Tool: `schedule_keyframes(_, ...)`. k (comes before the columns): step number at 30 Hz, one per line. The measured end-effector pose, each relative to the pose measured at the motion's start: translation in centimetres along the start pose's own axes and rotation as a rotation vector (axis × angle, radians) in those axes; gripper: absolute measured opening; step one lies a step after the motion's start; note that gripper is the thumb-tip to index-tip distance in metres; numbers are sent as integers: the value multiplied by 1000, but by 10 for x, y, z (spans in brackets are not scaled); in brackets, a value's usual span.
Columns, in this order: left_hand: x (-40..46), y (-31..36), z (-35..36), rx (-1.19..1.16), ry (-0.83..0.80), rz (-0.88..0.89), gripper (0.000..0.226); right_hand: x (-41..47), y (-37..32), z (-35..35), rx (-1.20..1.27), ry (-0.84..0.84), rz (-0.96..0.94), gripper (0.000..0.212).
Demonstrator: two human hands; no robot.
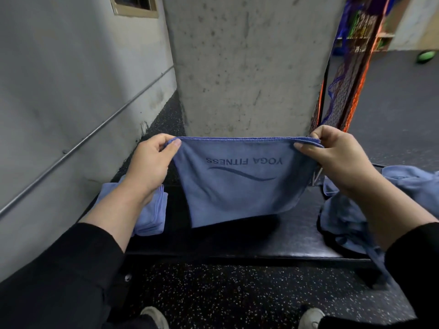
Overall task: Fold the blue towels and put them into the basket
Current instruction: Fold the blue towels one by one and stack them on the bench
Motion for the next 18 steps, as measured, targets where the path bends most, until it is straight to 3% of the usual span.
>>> schedule_keyframes(5, -5, 7, -10, -40, 80, 6, 16, -8, -3, -6, 78, 28, 27, 41)
schedule_keyframes(10, -13, -1, -5, -169, 52, -100, 19, -15, 2, -9, 229, 5, 108, 14)
schedule_keyframes(18, -19, -29, 22, -140, -254, -333, 22, -31, 15, 3, 275, -207, 302, 14)
Point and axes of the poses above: each hand's wrist, its own x-axis towards the middle knuckle, its own z-axis out of the palm, y = z × x, the point moved 10 cm from there along x, towards the middle knuckle, and after that the axes turned 6 degrees about -y, right-handed, at the moved point
